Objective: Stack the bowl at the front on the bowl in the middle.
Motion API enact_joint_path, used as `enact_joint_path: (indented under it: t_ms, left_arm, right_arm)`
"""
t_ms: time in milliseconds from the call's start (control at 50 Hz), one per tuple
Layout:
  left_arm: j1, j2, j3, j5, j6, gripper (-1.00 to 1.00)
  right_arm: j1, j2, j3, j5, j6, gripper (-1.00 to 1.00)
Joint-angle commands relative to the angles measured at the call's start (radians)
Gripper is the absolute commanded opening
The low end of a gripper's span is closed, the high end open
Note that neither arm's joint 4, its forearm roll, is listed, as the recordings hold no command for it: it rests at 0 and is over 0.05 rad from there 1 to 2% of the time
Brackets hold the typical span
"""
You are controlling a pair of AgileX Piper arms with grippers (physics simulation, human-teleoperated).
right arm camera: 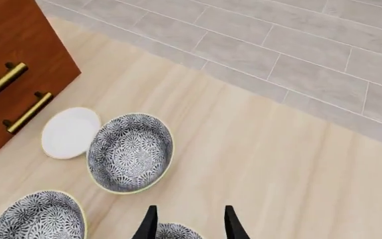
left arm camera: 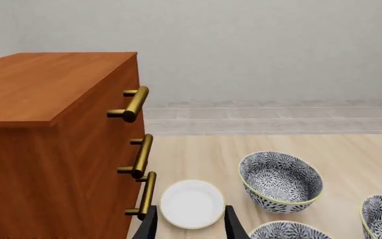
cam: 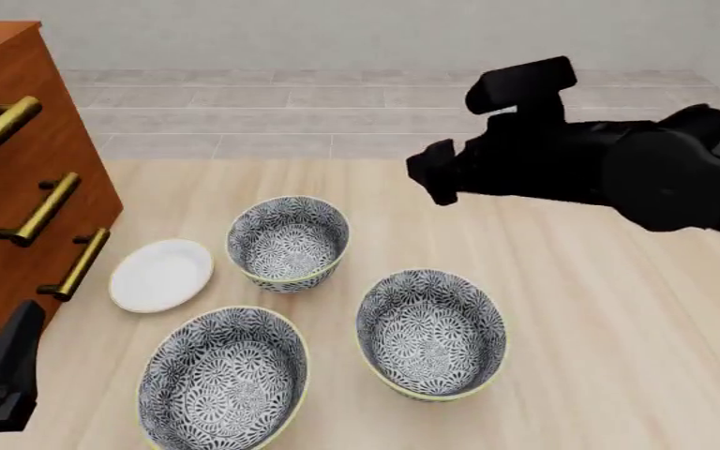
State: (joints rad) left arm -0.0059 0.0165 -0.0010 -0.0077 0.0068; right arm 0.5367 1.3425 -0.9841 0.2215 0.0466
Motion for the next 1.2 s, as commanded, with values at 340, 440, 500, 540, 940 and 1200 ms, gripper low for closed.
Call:
enact_joint_path:
  t_ms: [340, 440, 500, 540, 940, 1200]
  left_arm:
    - [-0.003, 0.023, 0.001, -0.014, -0.004, 1.0]
    - [0.001, 0.025, 0.001, -0.016, -0.006, 1.0]
    - [0.001, 0.031, 0.001, -0.021, -0.006, 1.0]
    - [0.001, 0.037, 0.001, -0.026, -0.006, 1.0]
    - [0.005, 0.061, 0.001, -0.049, -0.012, 1.0]
    - [0.007, 0.074, 0.001, -0.058, -0.015, 1.0]
  right_arm:
    - [-0.003, 0.303, -0.306, 0.128, 0.02, 1.0]
    - [-0.015, 0.39, -0.376, 0.159, 0.021, 1.0]
    - [-0.011, 0.43, -0.417, 0.168, 0.034, 1.0]
    - [0.004, 0.449, -0.436, 0.177, 0.051, 1.0]
    - [0.05, 0.642, -0.578, 0.202, 0.11, 1.0]
    - [0.055, 0.697, -0.645, 0.225, 0.142, 1.0]
